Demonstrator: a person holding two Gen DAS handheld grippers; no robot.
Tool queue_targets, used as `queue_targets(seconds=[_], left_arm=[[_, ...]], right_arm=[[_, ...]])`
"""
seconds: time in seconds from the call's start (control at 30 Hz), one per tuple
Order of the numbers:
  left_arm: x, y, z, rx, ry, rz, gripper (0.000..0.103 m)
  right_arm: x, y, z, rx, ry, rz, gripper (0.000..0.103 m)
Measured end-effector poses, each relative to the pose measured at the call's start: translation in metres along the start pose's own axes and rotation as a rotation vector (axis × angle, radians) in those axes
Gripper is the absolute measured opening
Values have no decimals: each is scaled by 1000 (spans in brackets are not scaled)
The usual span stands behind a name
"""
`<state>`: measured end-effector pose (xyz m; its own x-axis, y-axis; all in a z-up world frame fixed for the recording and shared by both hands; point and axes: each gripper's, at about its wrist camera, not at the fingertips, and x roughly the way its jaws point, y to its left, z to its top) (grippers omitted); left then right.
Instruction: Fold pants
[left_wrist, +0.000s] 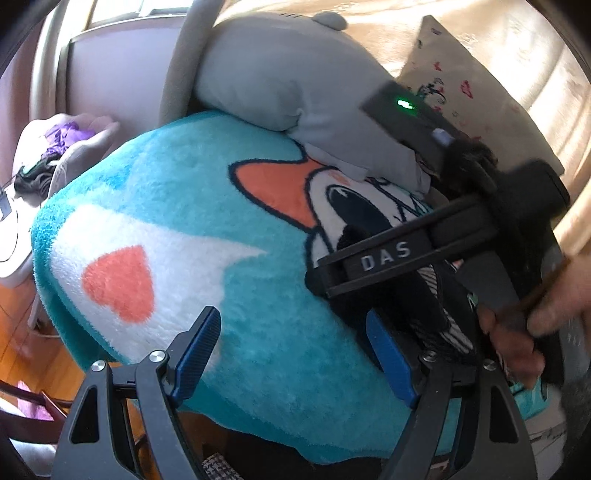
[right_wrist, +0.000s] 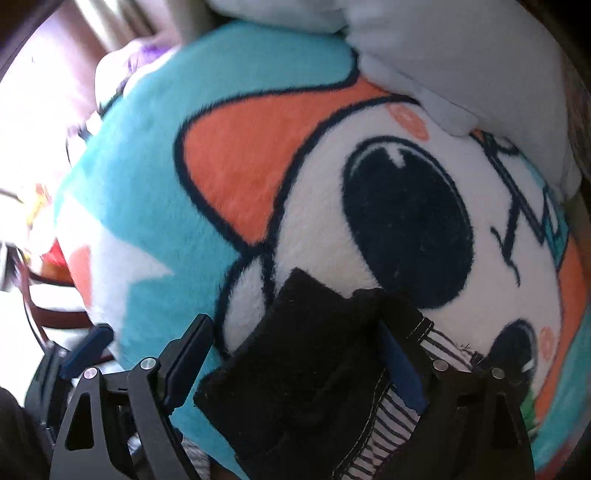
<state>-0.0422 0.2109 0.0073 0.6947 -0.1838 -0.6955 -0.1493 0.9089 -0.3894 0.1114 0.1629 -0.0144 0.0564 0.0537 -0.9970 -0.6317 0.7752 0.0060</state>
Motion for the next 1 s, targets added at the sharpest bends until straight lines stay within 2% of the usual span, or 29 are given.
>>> queue_targets(seconds=[0.07, 0.17, 0.2, 0.23, 0.33, 0.4, 0.43, 0.5, 0.53, 0.57, 0.83, 1.0], left_arm=[[0, -3, -3, 9, 4, -9, 80], [1, -12, -6, 29, 7, -31, 80], [2, -15, -6, 34, 7, -34, 80], [5, -19, -6, 39, 9, -46, 80], [15, -33, -3, 52, 21, -133, 80], [25, -44, -3, 75, 39, -164, 79], [29, -49, -3, 84, 41, -169, 74], [42, -56, -2, 90, 79, -169, 45], [49, -58, -1, 83, 110, -180, 21], [53, -59, -1, 72, 134, -195, 14], [33, -87, 2, 83, 113, -254, 14], [24, -130, 4, 160, 108, -302, 14]], right_arm=[[-1, 1, -1, -22, 11, -13, 89], [-8, -2, -5, -30, -18, -33, 68], [-12, -4, -9, -30, -42, -36, 55], [-16, -5, -13, -29, -59, -33, 47], [-26, -15, -29, 0, -138, 45, 44], [-30, -25, -35, 26, -169, 87, 43], [-33, -29, -39, 39, -187, 109, 42], [-38, -36, -48, 57, -224, 142, 42], [-41, -39, -52, 65, -242, 159, 41], [-42, -45, -53, 69, -252, 171, 41], [-73, -79, -101, 145, -374, 297, 40], [-88, -108, -124, 220, -445, 370, 40]])
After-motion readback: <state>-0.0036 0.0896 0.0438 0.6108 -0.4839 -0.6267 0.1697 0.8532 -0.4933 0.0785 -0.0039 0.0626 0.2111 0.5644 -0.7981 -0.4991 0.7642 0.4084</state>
